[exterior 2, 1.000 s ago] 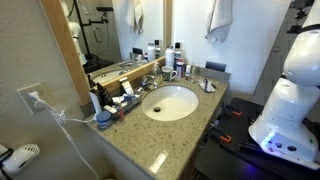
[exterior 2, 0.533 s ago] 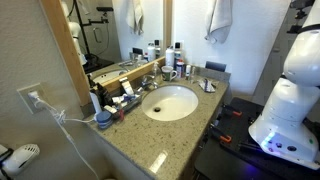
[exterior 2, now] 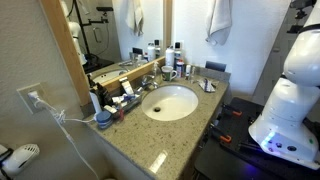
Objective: Use the towel to wipe the left side of the counter then hang it on the wall
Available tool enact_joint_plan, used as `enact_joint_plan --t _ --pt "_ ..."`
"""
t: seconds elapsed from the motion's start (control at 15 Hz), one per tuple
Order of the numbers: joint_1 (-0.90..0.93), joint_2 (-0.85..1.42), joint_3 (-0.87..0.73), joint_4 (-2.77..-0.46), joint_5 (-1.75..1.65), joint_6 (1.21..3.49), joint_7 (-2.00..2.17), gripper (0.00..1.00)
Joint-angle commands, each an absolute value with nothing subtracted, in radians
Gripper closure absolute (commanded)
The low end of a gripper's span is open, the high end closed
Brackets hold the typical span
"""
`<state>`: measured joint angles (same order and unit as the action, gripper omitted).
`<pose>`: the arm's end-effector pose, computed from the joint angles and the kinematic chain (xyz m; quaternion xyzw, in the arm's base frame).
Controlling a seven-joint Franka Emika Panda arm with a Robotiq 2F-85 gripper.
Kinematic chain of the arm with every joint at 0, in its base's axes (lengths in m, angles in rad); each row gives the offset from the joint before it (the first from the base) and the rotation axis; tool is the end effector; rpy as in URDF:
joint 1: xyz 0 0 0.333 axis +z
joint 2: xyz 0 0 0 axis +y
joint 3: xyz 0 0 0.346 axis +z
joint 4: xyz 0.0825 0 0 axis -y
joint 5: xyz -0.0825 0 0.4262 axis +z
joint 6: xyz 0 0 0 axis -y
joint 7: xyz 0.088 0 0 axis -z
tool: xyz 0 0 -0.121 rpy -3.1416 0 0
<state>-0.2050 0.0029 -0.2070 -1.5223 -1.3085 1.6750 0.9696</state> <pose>0.5131 -0.3412 0.7565 0.6211 -0.4903 0.2246 0.5687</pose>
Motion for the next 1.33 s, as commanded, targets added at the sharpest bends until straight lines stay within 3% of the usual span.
enact_joint_plan --t 0.0,0.2,0.67,1.27 --pt "-0.198 -0.042 -0.200 -1.572 -1.306 1.672 0.980 0.21" --pt "-0.191 -0.059 -0.193 -1.587 -1.307 1.670 0.981 0.00" --pt "-0.154 -0.142 -0.146 -1.660 -1.315 1.615 0.998 0.00" --pt "-0.018 -0.296 0.041 -1.835 -1.304 1.349 0.990 0.00"
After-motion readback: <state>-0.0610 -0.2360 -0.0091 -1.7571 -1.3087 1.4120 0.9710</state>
